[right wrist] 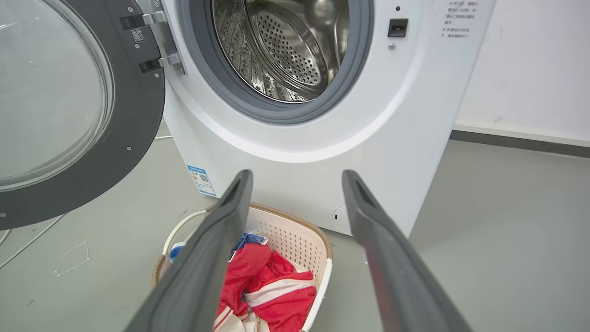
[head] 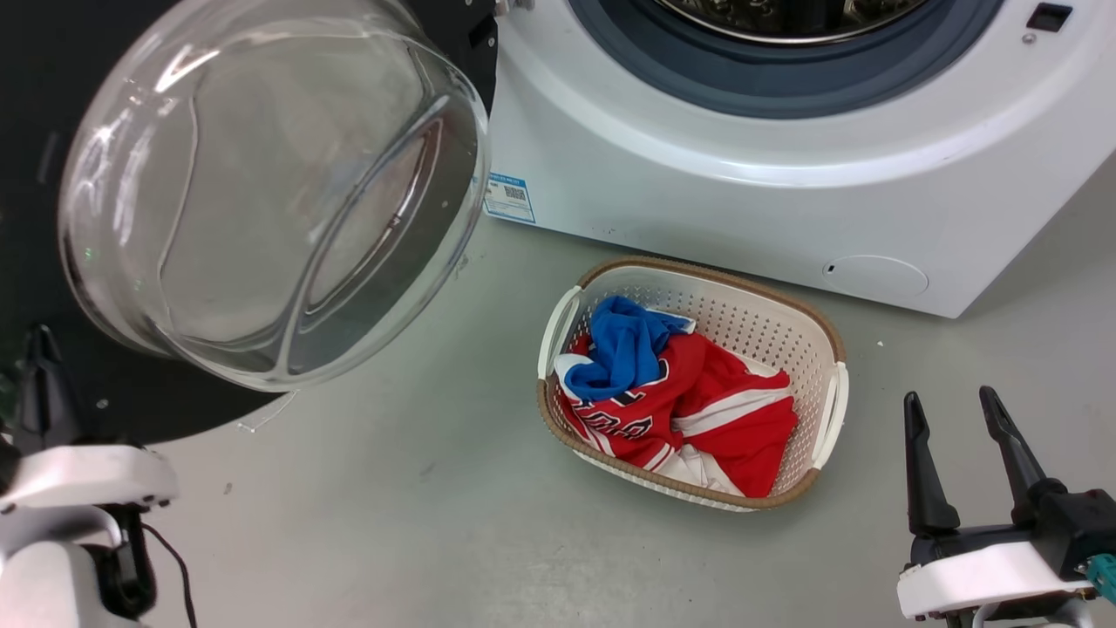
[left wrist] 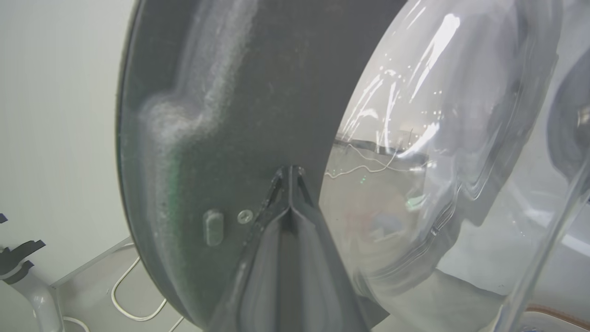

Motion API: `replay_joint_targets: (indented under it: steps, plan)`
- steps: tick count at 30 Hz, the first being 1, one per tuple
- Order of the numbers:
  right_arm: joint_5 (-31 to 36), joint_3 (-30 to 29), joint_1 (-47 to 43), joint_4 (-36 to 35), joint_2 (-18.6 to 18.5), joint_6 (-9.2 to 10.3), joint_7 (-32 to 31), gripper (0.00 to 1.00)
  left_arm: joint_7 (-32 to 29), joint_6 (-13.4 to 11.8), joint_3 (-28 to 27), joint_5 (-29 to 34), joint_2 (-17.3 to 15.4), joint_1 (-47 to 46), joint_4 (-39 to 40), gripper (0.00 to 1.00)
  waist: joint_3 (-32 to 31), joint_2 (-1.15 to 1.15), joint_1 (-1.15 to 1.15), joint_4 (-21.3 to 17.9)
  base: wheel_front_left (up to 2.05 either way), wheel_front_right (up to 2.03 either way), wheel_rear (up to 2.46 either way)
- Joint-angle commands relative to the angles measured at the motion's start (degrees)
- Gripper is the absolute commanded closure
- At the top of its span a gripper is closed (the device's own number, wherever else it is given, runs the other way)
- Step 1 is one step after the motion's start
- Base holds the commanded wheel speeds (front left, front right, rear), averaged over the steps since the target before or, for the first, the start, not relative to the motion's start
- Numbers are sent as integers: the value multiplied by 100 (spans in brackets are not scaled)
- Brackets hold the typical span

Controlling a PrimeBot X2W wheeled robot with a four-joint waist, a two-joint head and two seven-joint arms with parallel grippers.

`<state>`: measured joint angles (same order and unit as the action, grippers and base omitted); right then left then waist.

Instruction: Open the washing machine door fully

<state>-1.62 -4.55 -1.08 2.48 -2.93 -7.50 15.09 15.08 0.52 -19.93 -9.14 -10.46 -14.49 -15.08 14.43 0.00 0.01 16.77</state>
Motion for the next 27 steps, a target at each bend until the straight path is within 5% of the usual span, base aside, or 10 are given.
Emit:
replay_joint_targets:
  steps: [1,19,27]
  plan:
    - [22,0,132,-28,10,2,10,0,13,26,-122,39,-93,-186,-65,100,62,0,-1,-15,0,0,0]
    - [84,22,292,14,10,2,10,0,11,295,-788,245,-472,-946,-868,100,255,0,-1,-215,0,0,0]
    - [-50,12,164,51,11,2,10,0,13,359,-797,517,-376,-631,-773,100,-29,0,-1,-243,0,0,0]
